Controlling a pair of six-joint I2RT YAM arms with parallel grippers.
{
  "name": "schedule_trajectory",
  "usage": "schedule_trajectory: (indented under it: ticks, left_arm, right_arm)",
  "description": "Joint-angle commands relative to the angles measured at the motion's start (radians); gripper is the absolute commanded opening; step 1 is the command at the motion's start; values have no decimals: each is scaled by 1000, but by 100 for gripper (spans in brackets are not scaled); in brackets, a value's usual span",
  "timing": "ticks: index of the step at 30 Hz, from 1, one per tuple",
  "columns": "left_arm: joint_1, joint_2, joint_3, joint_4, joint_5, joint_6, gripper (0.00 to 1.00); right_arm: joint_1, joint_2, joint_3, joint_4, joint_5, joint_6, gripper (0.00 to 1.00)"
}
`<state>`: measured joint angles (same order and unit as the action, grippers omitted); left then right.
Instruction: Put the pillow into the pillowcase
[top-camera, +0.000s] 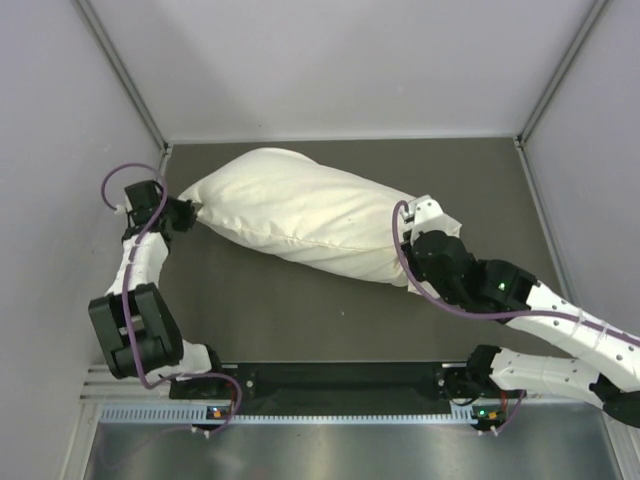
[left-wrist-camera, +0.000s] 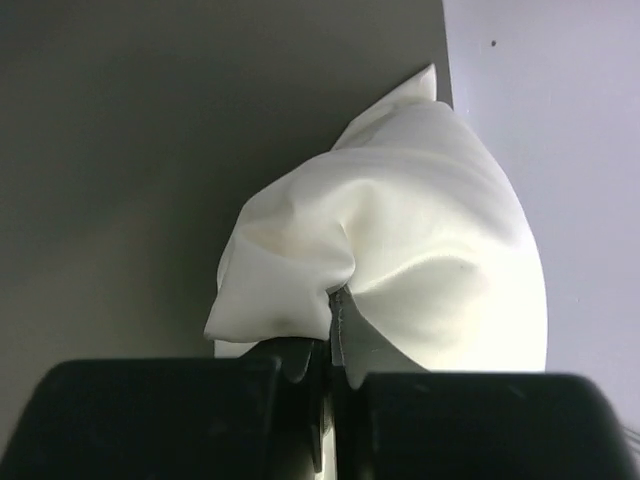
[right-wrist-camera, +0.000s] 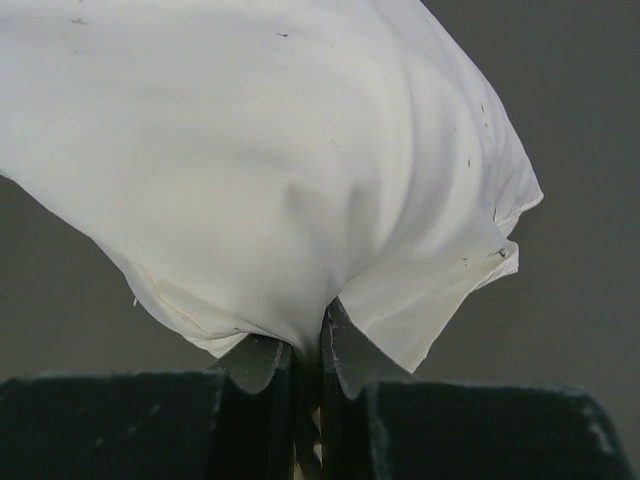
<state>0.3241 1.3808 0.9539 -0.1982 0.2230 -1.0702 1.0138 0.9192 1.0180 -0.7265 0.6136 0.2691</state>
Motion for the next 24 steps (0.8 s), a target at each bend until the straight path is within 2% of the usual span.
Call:
schedule_trajectory:
  ticks: [1,2,3,4,6,7,10,12,15,16,18,19,20,21,22,23,24]
  left_arm:
    - [-37,64,-20,246,52,-111,0]
    - [-37,38,-9,211,42,-96,0]
    - [-40,-1,-4,192,-30,-79,0]
    - [-43,-116,0,146,-77,-38,0]
    - [-49,-246,17,24,-213,18,0]
    - [-49,-361,60,-25,-282,67,0]
    - [-48,-536,156,-176,-400,140,0]
    - [-48,-601,245,-265,-431,153,0]
    - [-51,-615,331,-334,-451,156,0]
    - [-51,-602,382,-363,-468,148,0]
    - [-48,-557,445,-382,-456,145,0]
    - [-49,-473,471,-400,-435,141,0]
    - [-49,-419,495,-447,-375,139,0]
    - [-48,-367,528,-464,-337,135,0]
    - [-49,-288,526,-480,-308,121,0]
    - [-49,-263,516,-463,-288,115,0]
    - [-54,-247,450,-423,-295,112,0]
  right_arm:
    - [-29,-2,83,78,-28,19,0]
    - [-29,-5,90,62,-32,21,0]
    - [-30,-22,103,52,-38,22,0]
    - [-29,-35,106,42,-41,22,0]
    - [-30,-93,116,21,-78,21,0]
    - [-29,-118,119,18,-96,18,0]
    - [-29,-184,169,-22,-173,27,0]
    - [-29,-189,261,-91,-199,45,0]
    - [-30,-126,428,-207,-175,51,0]
    - [-29,-100,473,-232,-111,41,0]
    - [-41,18,614,-301,-28,10,0]
    - [-64,64,660,-354,-3,-37,0]
    - [-107,160,738,-369,-81,-66,0]
    - [-242,202,766,-373,-168,-94,0]
    - [-315,236,784,-361,-257,-132,0]
    - [-372,297,795,-344,-367,-145,0]
    - [-450,326,792,-324,-391,-156,0]
